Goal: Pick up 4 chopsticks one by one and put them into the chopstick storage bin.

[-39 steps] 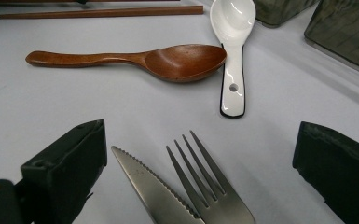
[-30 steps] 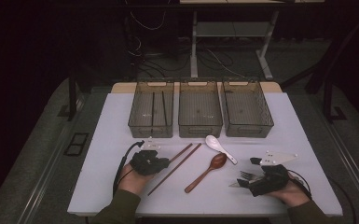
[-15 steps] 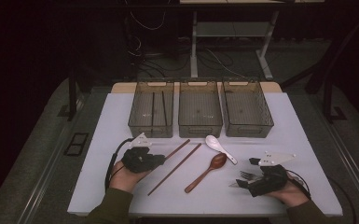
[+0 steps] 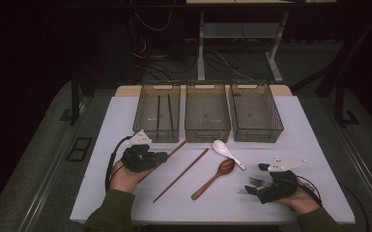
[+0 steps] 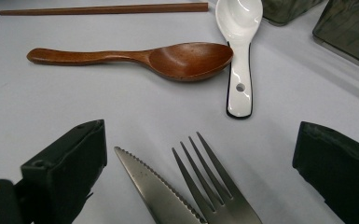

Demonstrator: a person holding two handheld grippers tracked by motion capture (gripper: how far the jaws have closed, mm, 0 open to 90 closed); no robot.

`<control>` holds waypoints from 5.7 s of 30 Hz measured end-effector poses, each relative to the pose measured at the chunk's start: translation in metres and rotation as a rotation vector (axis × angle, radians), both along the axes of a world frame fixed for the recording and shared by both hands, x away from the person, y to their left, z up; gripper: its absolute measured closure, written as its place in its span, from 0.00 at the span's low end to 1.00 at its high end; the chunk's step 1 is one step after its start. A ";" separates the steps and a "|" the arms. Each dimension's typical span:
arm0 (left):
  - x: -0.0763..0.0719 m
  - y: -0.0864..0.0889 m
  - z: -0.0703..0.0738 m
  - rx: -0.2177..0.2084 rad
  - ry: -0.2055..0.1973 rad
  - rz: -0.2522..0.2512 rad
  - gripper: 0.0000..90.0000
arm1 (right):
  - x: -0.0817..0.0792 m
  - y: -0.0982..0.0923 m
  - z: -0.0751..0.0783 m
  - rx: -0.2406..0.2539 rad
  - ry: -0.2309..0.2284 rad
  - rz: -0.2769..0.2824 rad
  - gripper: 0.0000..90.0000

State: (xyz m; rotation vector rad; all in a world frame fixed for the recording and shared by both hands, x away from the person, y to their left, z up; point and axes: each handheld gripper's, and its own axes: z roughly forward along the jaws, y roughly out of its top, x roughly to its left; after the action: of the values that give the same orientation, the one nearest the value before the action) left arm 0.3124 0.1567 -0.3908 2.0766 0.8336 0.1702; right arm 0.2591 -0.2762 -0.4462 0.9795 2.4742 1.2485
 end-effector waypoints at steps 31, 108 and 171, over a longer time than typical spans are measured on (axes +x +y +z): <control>0.066 0.014 0.030 -0.013 -0.036 0.101 0.92 | 0.001 -0.001 -0.001 0.003 0.005 -0.013 0.03; 0.139 -0.006 0.031 0.059 -0.078 0.207 0.43 | 0.001 -0.002 -0.001 0.009 0.000 0.000 0.03; -0.009 -0.062 -0.047 0.028 0.004 0.026 0.78 | 0.000 -0.001 0.000 0.003 -0.004 0.000 0.03</control>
State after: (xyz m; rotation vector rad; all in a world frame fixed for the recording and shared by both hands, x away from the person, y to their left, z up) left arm 0.3032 0.0951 -0.4379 2.0930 0.8655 0.1934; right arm 0.2586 -0.2772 -0.4462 0.9761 2.4704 1.2533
